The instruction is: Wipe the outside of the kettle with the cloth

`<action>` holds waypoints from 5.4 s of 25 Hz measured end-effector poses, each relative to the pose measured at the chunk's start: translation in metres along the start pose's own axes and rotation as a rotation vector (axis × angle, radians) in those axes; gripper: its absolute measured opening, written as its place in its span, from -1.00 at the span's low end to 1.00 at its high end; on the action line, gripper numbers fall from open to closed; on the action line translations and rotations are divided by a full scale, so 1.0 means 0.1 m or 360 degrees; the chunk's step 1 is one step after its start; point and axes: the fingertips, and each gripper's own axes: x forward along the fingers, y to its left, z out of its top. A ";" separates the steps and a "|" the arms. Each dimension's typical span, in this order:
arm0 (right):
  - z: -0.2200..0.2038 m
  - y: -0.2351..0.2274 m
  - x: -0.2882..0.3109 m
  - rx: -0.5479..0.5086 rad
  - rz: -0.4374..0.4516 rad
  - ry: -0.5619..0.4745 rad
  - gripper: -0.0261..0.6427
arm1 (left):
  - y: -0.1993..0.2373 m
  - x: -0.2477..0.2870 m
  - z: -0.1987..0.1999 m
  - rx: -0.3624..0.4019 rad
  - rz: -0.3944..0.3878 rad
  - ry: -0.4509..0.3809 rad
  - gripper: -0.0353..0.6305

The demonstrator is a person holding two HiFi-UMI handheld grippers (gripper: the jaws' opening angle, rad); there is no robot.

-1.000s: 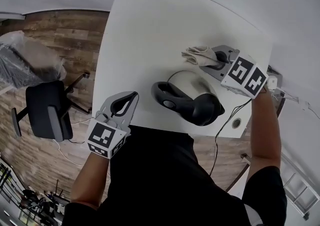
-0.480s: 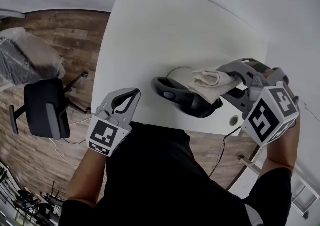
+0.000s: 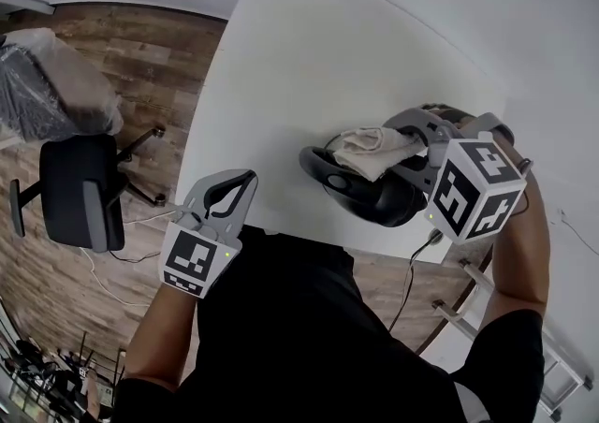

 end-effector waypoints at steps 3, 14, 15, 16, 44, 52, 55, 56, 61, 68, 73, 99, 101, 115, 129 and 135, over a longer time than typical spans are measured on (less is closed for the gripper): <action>-0.01 -0.06 0.15 0.0002 0.0045 0.0013 -0.64 | 0.04 -0.03 -0.02 0.0041 0.0032 0.0011 -0.87; -0.23 -0.21 0.83 0.0027 0.0133 0.0145 -0.64 | 0.04 -0.07 -0.15 -0.0048 0.0041 0.0009 -0.87; -0.24 -0.23 0.88 0.0026 0.0136 0.0162 -0.64 | 0.05 -0.08 -0.16 -0.0054 0.0042 0.0012 -0.88; -0.24 -0.24 0.93 0.0022 0.0142 0.0178 -0.64 | 0.06 -0.09 -0.17 -0.0059 0.0044 0.0015 -0.88; -0.34 -0.64 -0.36 0.0860 -0.0830 -0.0348 -0.64 | 0.04 -0.26 0.46 -0.0112 0.0051 -0.0203 -0.88; -0.52 0.54 -1.24 0.1333 -0.1410 -0.0682 -0.64 | -0.28 -0.17 0.93 0.0057 0.0150 -0.0305 -0.88; -0.59 0.73 -1.25 0.1532 -0.1677 -0.0744 -0.64 | -0.35 -0.03 1.07 0.0179 0.0107 -0.0306 -0.88; -0.59 0.77 -1.25 0.1580 -0.1776 -0.0748 -0.64 | -0.36 0.01 1.10 0.0211 0.0090 -0.0293 -0.88; -0.45 0.91 -1.16 0.1800 -0.2055 -0.0684 -0.64 | -0.46 0.01 1.03 0.0362 -0.0187 -0.0248 -0.88; -0.17 0.93 -1.20 0.2005 -0.2385 -0.0633 -0.64 | -0.21 -0.25 0.88 0.0487 -0.0529 -0.0230 -0.88; 0.02 0.89 -1.29 0.2089 -0.2474 -0.0786 -0.64 | -0.06 -0.45 0.78 0.0495 -0.0582 -0.0227 -0.88; 1.20 -0.11 0.15 0.2800 -0.1224 -0.2240 -0.64 | 0.38 -0.77 0.48 0.0354 -0.0449 -0.0204 -0.88; 1.27 -0.18 0.39 0.2835 -0.1093 -0.2260 -0.64 | 0.44 -0.83 0.42 0.0357 -0.0418 -0.0171 -0.88; 0.97 -0.24 1.54 0.3291 -0.0645 -0.2331 -0.64 | 0.45 -0.77 0.26 0.0376 -0.0400 -0.0020 -0.88; 0.68 0.35 1.78 0.3525 -0.0760 -0.2176 -0.64 | 0.21 -0.66 0.24 0.0426 -0.0553 -0.0007 -0.88; 0.48 0.79 1.55 0.3572 -0.0948 -0.2211 -0.64 | -0.02 -0.56 0.25 0.0443 -0.0662 -0.0021 -0.88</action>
